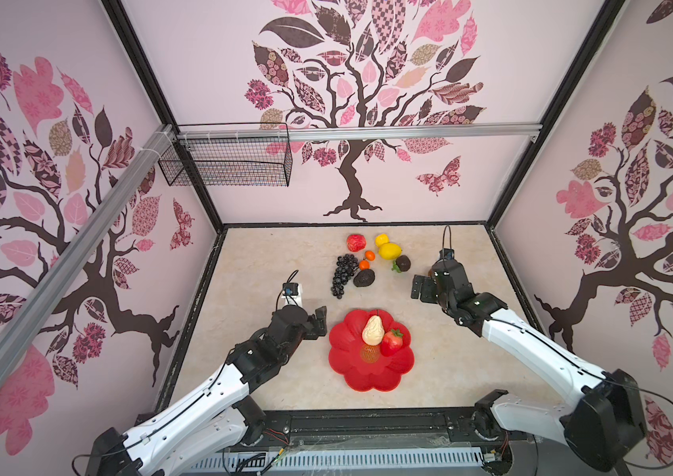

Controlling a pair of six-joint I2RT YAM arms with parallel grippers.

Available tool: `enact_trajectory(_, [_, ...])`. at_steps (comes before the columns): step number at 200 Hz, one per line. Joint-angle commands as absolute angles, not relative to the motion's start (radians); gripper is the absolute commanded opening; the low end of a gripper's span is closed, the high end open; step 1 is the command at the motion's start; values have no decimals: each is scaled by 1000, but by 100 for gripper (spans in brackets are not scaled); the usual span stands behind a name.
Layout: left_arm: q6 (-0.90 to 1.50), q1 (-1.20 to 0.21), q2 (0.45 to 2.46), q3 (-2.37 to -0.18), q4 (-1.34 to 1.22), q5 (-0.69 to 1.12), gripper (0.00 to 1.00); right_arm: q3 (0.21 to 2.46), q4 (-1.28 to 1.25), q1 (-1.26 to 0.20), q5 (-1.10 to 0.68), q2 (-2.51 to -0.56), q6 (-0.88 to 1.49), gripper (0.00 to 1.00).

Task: Arrange fruit in a fruit bowl
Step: Pick up the fruit from the top-center of the table.

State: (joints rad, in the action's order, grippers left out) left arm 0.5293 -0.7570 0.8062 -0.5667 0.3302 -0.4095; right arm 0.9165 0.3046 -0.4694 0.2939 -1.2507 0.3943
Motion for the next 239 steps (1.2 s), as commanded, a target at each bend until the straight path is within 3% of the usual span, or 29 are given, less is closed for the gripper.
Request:
enact_trajectory(1, [535, -755, 755, -487, 325, -444, 90, 1019, 322, -471, 253, -1363, 368, 100])
enact_trajectory(91, [508, -755, 683, -432, 340, -464, 91, 1265, 265, -502, 94, -1774, 643, 100])
enact_trajectory(151, [509, -755, 672, -422, 324, -439, 91, 1381, 219, -559, 179, -1948, 824, 100])
enact_trajectory(239, [518, -756, 692, -436, 336, -435, 91, 1570, 316, -595, 261, -2119, 853, 100])
